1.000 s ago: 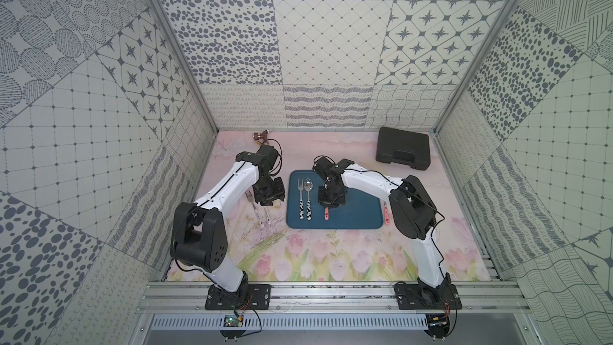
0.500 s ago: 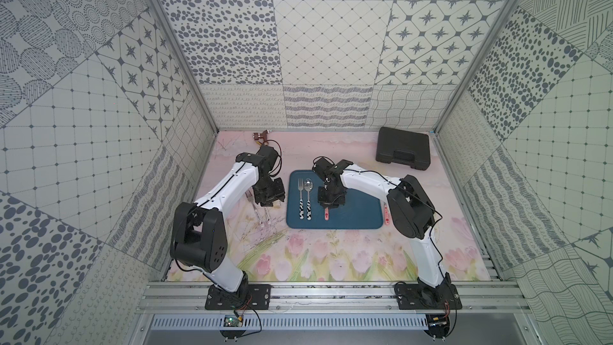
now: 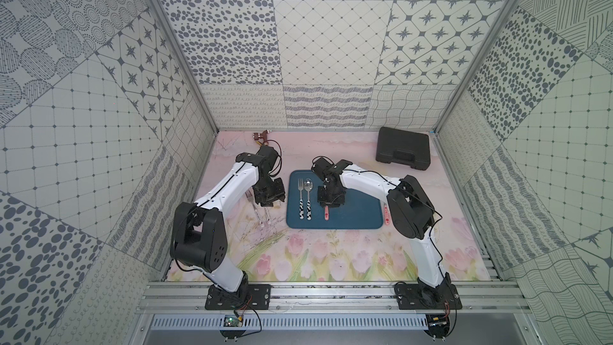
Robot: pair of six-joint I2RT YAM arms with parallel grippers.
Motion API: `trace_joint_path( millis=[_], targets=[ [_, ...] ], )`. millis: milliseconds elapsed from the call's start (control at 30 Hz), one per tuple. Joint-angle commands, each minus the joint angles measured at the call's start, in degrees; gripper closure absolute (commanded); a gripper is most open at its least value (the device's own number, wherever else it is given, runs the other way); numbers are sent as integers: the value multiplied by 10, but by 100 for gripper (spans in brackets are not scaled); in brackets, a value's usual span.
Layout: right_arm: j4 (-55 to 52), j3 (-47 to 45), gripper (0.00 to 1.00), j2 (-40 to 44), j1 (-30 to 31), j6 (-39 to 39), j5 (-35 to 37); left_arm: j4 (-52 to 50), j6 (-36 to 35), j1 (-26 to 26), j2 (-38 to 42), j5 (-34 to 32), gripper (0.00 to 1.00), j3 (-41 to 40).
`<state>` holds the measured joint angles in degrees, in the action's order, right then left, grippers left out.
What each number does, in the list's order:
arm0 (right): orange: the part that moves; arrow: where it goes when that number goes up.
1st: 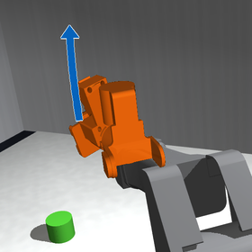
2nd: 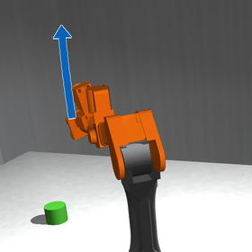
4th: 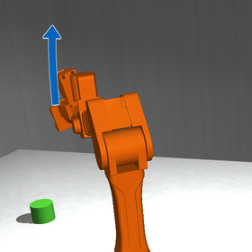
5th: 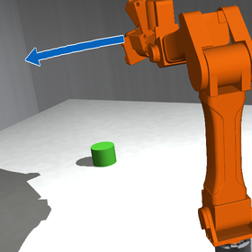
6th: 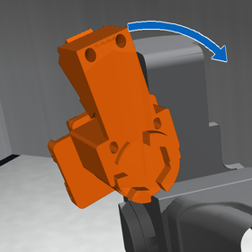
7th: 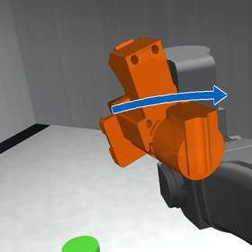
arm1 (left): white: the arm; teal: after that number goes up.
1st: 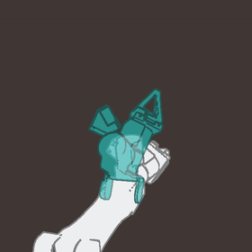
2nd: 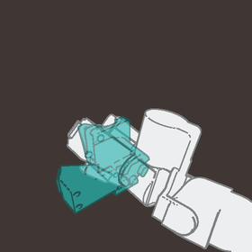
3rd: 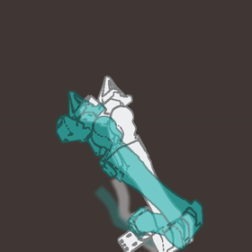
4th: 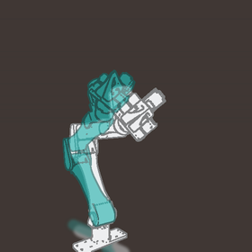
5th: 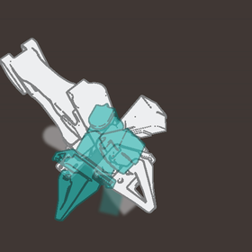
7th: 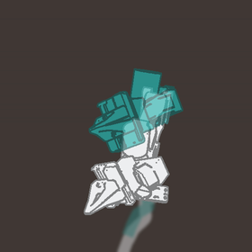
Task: Set the spoon and fork side by side
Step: Place the fork on the tray.
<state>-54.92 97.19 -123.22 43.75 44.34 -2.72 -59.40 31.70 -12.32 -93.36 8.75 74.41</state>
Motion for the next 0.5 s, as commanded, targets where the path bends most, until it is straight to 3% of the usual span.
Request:
trace_joint_path(
  millis=[0, 233, 333, 467],
  targets=[
    [-10, -2, 63, 71, -18, -1, 53, -6, -7, 1, 4, 7, 52, 3],
    [-1, -188, 61, 233, -155, -9, 99, -4, -5, 1, 13, 7, 52, 4],
    [2, -252, 66, 278, -204, -32, 103, -4, -4, 2, 11, 12, 52, 4],
    [7, -303, 70, 302, -228, -58, 92, -2, -3, 1, 9, 14, 52, 4]
  ],
)
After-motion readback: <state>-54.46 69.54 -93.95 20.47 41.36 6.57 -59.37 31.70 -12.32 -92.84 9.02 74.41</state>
